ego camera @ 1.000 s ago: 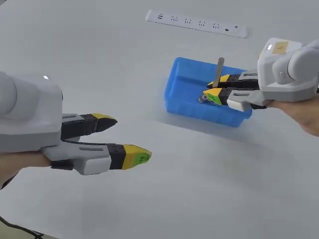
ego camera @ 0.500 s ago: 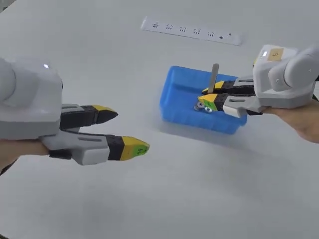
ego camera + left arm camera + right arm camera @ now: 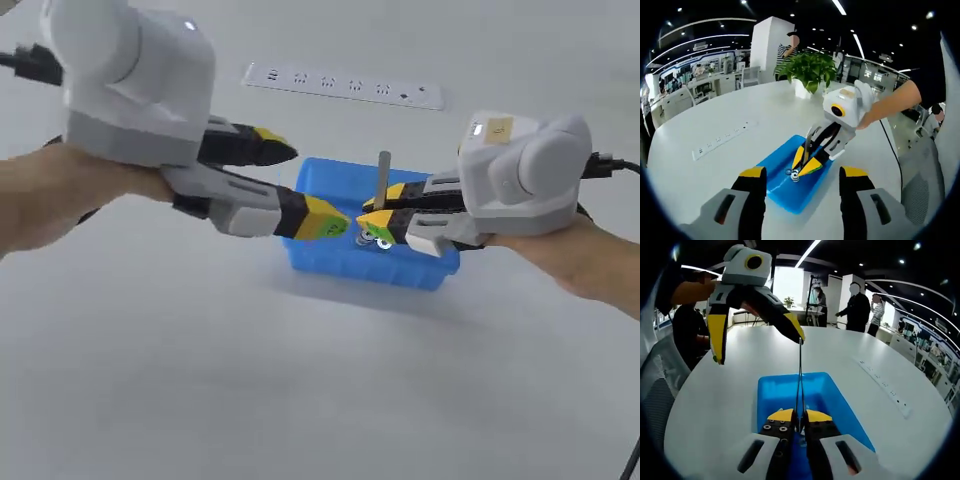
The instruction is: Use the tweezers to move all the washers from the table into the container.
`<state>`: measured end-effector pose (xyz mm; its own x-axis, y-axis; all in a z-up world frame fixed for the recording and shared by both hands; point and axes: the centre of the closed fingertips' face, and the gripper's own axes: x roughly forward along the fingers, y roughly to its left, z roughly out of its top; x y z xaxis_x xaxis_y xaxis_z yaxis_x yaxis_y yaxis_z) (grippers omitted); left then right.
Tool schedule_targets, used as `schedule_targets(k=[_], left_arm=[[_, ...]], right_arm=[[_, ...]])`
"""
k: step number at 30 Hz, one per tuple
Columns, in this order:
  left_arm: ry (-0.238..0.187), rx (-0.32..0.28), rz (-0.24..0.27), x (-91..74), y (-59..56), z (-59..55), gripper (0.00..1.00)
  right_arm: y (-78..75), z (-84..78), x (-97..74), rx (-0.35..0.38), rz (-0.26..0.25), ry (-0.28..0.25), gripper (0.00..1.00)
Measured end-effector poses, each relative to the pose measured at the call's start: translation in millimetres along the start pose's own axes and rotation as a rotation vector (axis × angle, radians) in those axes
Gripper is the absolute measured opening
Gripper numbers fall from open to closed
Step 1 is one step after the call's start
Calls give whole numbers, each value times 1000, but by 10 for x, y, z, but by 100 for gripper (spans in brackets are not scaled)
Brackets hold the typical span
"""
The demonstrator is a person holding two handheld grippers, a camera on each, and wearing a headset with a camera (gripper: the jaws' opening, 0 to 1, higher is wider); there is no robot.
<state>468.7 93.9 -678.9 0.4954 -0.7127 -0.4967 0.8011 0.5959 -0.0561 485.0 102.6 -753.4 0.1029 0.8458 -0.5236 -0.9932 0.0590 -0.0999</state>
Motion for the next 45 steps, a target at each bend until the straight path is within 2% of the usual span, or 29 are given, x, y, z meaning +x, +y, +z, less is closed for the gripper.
schedule_targets(k=[2,4,6,8,9,10,11,13,15,17,19,21,25,29,33,34,36,40,45], left_arm=[[1,24,-31,84,-23,68,58],[12,48,-55,160,4,77,51],[40,83,-78,226,2,39,44],[82,67,-110,267,-31,-26,41],[80,75,-110,286,-28,-21,41],[79,113,-112,301,-30,-16,39],[98,146,-116,349,-116,2,35],[112,190,-127,347,-152,-2,25],[109,204,-142,330,-183,8,21],[123,204,-161,324,-224,3,18],[163,263,-149,315,-215,-34,16],[189,289,-142,281,-225,-56,13],[162,290,-141,189,-279,35,13],[141,307,-129,139,-275,121,15],[146,327,-151,102,-326,115,10],[144,352,-149,83,-345,123,10],[145,355,-150,55,-375,134,10],[126,387,-136,-39,-388,185,9],[114,388,-118,-160,-392,186,9]], right_arm=[[10,-1,-1,-6,4,2,8],[23,15,-7,-9,7,-3,8],[37,36,-16,-16,11,-7,8],[59,44,-25,-28,20,-3,8],[67,47,-30,-33,23,-2,8],[78,50,-35,-40,27,0,8],[92,50,-41,-51,31,5,8],[117,47,-43,-62,37,13,8],[134,40,-39,-74,39,23,8],[145,55,-37,-73,42,20,8],[147,70,-39,-86,41,24,8],[137,99,-49,-91,39,24,8],[130,167,-86,-108,36,26,8],[169,216,-107,-131,41,34,8],[216,281,-135,-151,44,35,8],[230,288,-147,-168,48,44,8],[245,306,-165,-175,51,46,8],[261,383,-228,-197,52,48,8],[323,466,-309,-239,63,62,8]])
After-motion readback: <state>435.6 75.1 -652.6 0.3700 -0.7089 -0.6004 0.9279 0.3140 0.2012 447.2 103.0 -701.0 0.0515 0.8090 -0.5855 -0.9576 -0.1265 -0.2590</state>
